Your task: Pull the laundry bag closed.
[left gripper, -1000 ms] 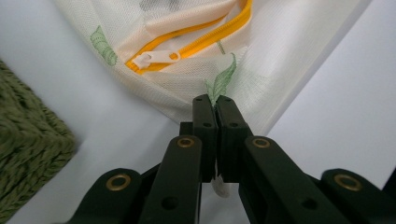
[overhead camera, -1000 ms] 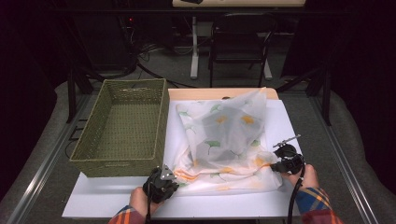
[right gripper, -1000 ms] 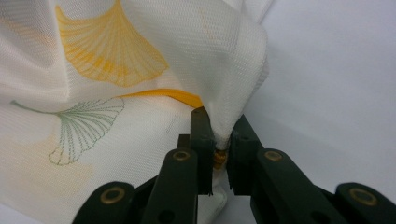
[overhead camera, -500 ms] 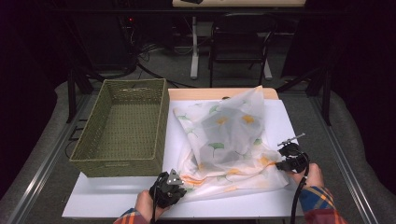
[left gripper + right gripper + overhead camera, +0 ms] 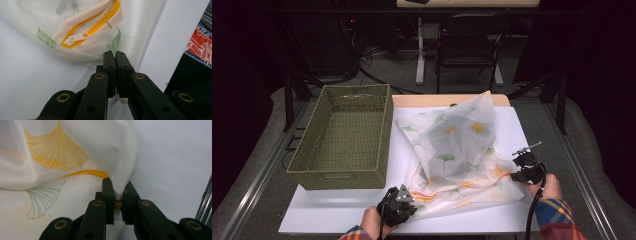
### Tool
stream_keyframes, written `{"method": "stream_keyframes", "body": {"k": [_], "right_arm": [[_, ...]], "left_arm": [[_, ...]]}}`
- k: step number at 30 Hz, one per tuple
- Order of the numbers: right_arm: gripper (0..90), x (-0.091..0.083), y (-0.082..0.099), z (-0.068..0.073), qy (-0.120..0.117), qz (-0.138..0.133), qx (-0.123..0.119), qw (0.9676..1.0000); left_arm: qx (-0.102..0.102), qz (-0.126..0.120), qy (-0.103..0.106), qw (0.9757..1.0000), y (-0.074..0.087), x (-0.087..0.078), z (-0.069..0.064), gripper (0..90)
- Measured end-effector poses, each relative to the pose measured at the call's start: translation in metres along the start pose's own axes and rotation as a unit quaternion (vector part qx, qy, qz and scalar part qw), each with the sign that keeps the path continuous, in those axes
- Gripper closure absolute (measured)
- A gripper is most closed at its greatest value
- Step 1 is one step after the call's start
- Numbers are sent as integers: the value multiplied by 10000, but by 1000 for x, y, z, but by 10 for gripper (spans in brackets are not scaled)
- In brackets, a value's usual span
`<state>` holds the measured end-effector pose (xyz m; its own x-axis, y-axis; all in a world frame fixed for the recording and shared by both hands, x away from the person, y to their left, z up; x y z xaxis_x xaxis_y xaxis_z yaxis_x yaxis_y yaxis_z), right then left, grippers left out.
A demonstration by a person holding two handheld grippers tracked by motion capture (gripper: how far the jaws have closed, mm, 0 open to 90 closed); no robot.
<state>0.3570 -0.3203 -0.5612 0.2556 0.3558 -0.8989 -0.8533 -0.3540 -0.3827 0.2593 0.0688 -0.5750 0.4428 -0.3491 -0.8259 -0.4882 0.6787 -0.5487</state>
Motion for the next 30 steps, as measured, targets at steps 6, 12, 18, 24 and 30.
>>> {"method": "stream_keyframes", "body": {"k": [6, 12, 18, 24, 30], "right_arm": [[837, -1, 0, -4, 63, -17, 65, 10000], [772, -3, 0, -3, 75, -7, -31, 10000], [580, -15, 0, 3, 53, -171, -175, 9997], [285, -23, -3, 20, -113, -387, -316, 9987], [101, -25, -9, 48, -311, -502, -667, 9960]], "left_arm": [[84, 9, 77, 9999, -3, 1, -8, 878], [105, -28, 189, 9998, -5, -8, -3, 668], [-137, -181, -20, 9997, -11, -21, 12, 413], [-343, -203, -249, 9989, -23, -19, 28, 195], [-483, -101, -377, 9981, -32, -7, 38, 115]]}}
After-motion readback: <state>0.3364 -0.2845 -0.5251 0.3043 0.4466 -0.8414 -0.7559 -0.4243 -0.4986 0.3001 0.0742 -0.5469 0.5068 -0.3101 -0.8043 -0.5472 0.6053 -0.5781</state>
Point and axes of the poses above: each handheld gripper's, and its own axes: x roughly forward along the jaws, y roughly out of its underside, z roughly to its left, the point moved 4 cm from there along x, roughly forward along the jaws, and after that the axes turned 15 degrees about -y, right-handed, at the moved point
